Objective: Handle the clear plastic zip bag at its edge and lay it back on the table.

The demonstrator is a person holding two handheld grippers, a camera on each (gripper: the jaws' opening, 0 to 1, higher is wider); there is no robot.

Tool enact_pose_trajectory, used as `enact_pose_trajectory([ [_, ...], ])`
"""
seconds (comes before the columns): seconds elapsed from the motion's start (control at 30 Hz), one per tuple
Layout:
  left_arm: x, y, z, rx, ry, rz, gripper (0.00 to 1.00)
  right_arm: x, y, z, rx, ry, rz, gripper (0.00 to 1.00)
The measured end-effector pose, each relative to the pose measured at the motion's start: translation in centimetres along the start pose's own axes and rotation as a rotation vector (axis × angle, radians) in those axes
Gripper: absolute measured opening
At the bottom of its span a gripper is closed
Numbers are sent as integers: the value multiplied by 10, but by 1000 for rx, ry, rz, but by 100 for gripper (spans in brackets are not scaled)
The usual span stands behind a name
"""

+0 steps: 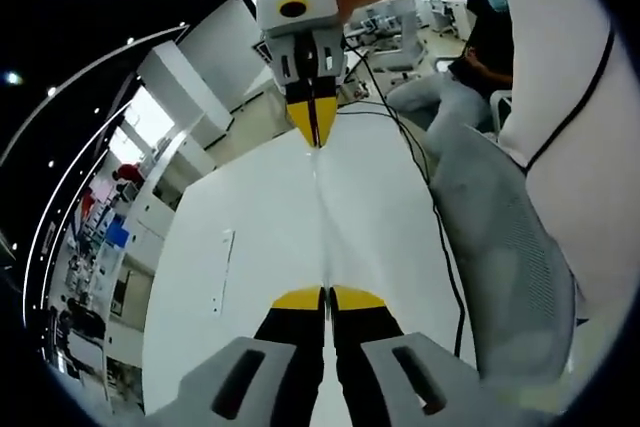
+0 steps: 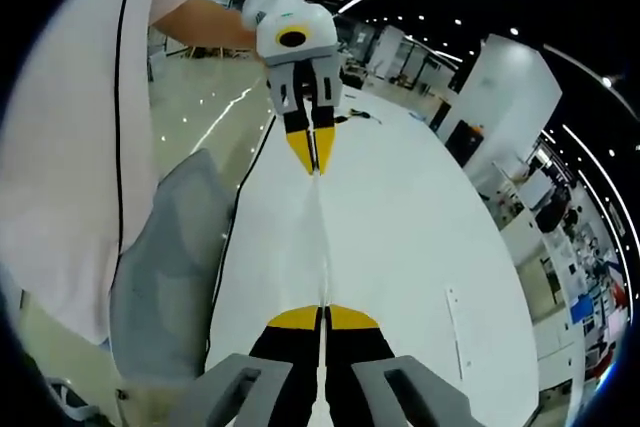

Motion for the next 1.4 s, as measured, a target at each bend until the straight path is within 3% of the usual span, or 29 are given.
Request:
enact_pose_trajectory([
  [0.8,2,6,-2,20,26,22,0,-6,-9,6,-20,-10,-17,0],
  [1.17,0,4,-4,25,9,37,0,-11,-15,8,-64,-3,-29,0],
  [1.4,0,5,-3,19,15,35,0,-13,-18,6,-74,-5,-24,6],
])
Point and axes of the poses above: the point that each gripper's makers call its tool centre point, and the gripper's own axes: x roughly backward along the fingers, z roughly to its left, y roughly out of its top, the point moved 7 cm from there along x, roughly backward along the fingers, and after that the axes turned 4 degrees about x, right-handed, at the moved point
